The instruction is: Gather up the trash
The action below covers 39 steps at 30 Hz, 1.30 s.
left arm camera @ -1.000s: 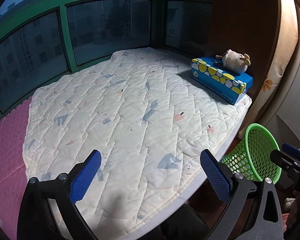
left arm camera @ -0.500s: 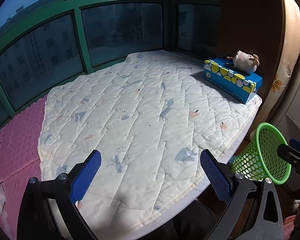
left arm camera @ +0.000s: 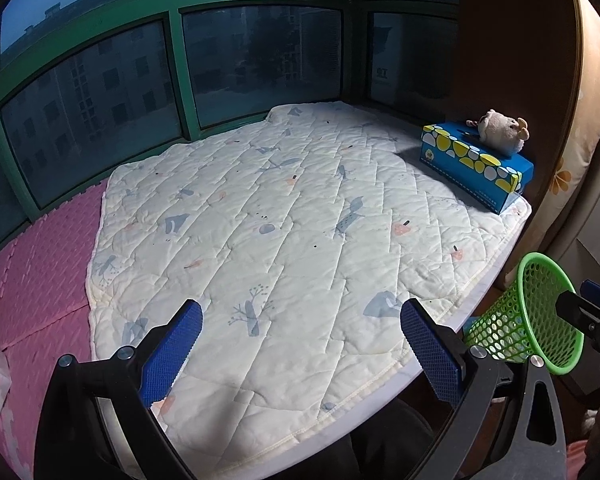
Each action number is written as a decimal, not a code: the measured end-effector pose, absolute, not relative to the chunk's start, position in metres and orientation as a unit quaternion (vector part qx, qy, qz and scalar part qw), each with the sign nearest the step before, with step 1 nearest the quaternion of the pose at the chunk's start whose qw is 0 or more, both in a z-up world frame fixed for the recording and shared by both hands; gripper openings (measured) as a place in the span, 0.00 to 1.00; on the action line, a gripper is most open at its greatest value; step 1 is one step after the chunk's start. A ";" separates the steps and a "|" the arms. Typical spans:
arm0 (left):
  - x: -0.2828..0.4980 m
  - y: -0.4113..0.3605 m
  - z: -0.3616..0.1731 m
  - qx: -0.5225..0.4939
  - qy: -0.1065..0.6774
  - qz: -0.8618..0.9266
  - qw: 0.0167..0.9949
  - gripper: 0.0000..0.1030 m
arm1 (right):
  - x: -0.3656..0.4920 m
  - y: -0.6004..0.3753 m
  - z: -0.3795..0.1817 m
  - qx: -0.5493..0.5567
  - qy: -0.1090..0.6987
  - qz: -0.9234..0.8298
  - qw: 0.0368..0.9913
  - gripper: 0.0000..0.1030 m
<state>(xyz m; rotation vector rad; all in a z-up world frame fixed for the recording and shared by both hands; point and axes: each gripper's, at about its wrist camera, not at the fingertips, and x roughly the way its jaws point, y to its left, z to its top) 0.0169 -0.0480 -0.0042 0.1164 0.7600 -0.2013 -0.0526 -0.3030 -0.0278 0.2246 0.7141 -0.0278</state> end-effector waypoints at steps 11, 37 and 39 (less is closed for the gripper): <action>0.017 -0.042 -0.006 0.048 0.376 -0.091 0.921 0.93 | -0.051 -0.297 -0.027 0.105 0.350 -0.007 0.931 0.96; 0.016 -0.042 -0.005 0.051 0.372 -0.077 0.923 0.93 | -0.048 -0.292 -0.031 0.107 0.354 0.000 0.929 0.96; 0.016 -0.041 -0.005 0.050 0.372 -0.078 0.923 0.93 | -0.048 -0.292 -0.031 0.108 0.354 0.001 0.929 0.96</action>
